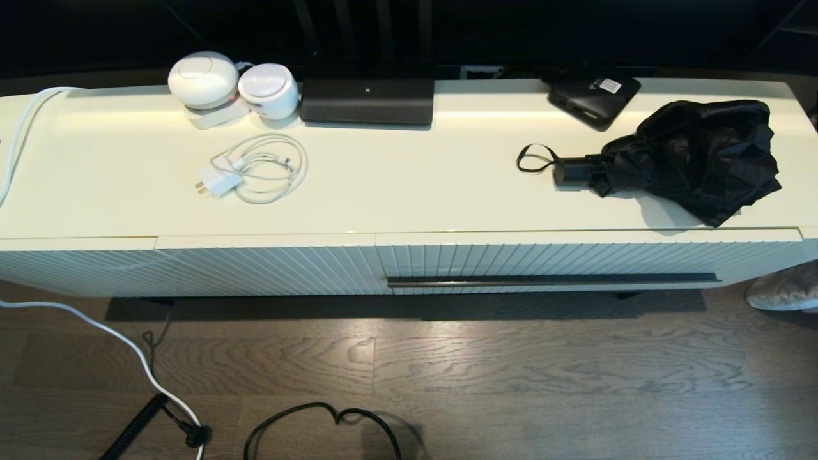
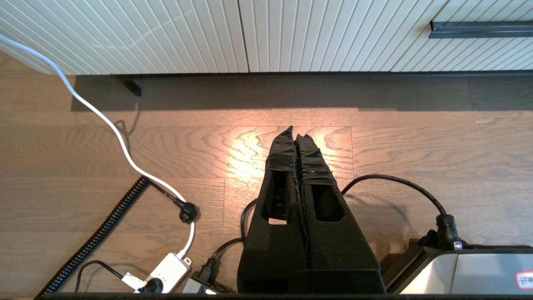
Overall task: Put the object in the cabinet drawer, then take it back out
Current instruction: Open the drawer
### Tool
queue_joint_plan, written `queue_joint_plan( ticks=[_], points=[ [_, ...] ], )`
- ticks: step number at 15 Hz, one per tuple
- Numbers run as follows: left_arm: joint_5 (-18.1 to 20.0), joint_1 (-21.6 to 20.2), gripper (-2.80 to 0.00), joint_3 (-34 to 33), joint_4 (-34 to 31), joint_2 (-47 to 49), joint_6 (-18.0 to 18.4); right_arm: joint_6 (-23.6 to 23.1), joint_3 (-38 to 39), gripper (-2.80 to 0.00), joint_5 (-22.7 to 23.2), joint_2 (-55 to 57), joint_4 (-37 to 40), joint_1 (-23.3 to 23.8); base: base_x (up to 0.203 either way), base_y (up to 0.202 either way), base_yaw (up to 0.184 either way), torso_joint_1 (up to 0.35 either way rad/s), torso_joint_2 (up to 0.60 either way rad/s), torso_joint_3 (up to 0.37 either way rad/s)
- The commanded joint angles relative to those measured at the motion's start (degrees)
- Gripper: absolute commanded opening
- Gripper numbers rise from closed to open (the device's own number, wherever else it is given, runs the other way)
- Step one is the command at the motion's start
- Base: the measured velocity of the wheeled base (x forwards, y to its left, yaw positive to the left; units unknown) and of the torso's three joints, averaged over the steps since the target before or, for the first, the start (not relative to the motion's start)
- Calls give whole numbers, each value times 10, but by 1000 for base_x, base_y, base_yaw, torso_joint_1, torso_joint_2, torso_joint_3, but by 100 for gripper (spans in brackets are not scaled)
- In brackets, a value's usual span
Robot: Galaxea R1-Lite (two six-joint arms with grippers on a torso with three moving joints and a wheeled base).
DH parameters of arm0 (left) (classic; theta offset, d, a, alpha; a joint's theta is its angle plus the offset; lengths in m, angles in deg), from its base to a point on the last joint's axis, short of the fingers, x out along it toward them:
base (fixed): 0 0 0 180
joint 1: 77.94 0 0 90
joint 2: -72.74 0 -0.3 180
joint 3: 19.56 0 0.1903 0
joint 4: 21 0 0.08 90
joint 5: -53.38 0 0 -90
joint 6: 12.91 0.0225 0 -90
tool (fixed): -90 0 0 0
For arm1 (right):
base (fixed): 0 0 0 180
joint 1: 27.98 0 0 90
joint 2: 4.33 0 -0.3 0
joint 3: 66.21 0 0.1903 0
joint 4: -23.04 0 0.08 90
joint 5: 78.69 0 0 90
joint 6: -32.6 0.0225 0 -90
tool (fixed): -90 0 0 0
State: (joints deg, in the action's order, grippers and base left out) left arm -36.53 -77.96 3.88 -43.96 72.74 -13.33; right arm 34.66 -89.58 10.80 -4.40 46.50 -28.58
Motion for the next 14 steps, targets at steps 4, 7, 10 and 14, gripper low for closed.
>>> queue_joint_plan(
  ticks=[4,7,10,14],
  points=[
    [0,0,-280,0,0,0,0,-1,1,-280,1,-2,0,0,0,0,0,0,0,0],
    [0,0,-280,0,0,0,0,-7,0,-280,-5,-2,4,0,0,0,0,0,0,0],
    [0,0,-280,0,0,0,0,-12,1,-280,-5,-3,-3,0,0,0,0,0,0,0],
    [0,0,-280,0,0,0,0,-29,-134,-280,2,19,61,0,0,0,0,0,0,0]
  ],
)
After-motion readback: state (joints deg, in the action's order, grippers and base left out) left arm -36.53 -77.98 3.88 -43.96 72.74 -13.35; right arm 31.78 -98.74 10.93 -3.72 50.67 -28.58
